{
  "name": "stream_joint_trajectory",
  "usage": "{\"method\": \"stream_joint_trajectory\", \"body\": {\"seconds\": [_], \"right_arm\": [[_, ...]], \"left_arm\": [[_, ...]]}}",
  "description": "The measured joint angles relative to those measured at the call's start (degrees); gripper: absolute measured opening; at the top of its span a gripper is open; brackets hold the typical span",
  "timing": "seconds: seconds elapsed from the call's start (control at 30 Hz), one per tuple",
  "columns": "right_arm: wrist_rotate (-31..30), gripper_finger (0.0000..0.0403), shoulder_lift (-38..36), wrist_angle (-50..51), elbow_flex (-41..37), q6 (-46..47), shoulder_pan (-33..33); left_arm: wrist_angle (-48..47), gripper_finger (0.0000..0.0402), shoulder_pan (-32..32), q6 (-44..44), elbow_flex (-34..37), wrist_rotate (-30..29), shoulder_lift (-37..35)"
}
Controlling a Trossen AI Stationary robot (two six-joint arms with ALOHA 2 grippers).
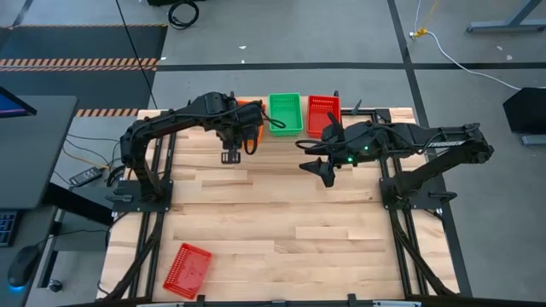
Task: Stack baskets on shelf by color
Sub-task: Stack the orange bin on the orange bins on the shelf
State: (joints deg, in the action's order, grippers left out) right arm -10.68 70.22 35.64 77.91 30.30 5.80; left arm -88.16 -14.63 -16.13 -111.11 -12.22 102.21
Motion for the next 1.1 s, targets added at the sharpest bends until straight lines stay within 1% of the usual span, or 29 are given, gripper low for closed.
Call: {"method": "stream_joint_trajectory", "body": {"seconds": [0.03, 0.07, 0.2, 0.27, 0.4, 0.53, 0.83, 0.93, 1.1], "right_arm": [[0.0, 0.0283, 0.0, 0.0, 0.0, 0.0, 0.0], [0.0, 0.0283, 0.0, 0.0, 0.0, 0.1, 0.0], [0.0, 0.0283, 0.0, 0.0, 0.0, 0.1, 0.1], [0.0, 0.0283, 0.0, 0.0, 0.0, 0.1, 0.1], [0.0, 0.0283, 0.0, 0.0, 0.0, 0.2, 0.0], [0.0, 0.0283, 0.0, 0.0, 0.0, 0.2, 0.1], [-0.1, 0.0283, 0.0, 0.0, 0.0, 1.0, 0.1], [-0.1, 0.0283, 0.0, 0.0, 0.0, 1.7, 0.1], [-0.1, 0.0283, 0.0, 0.0, 0.0, 2.1, 0.1]], "left_arm": [[0.5, 0.0079, 0.3, 0.0, 0.0, 2.0, 0.0], [1.1, 0.0079, 0.8, 0.0, 0.0, 2.8, 0.0], [2.0, 0.0087, 2.7, -1.6, 0.0, 0.0, 0.0], [1.8, 0.0095, 3.3, -2.8, 0.0, -0.2, 0.0], [2.2, 0.0112, 4.3, -4.5, 0.0, 2.6, 0.0], [4.6, 0.0128, 5.0, -5.9, 0.0, 3.1, 0.0], [8.3, 0.0152, 2.3, -8.2, 0.0, 3.2, 1.3], [7.8, 0.0153, 1.2, -8.2, 0.0, 4.6, 2.3], [8.6, 0.0147, 0.9, -8.5, 0.0, 4.6, 3.9]]}}
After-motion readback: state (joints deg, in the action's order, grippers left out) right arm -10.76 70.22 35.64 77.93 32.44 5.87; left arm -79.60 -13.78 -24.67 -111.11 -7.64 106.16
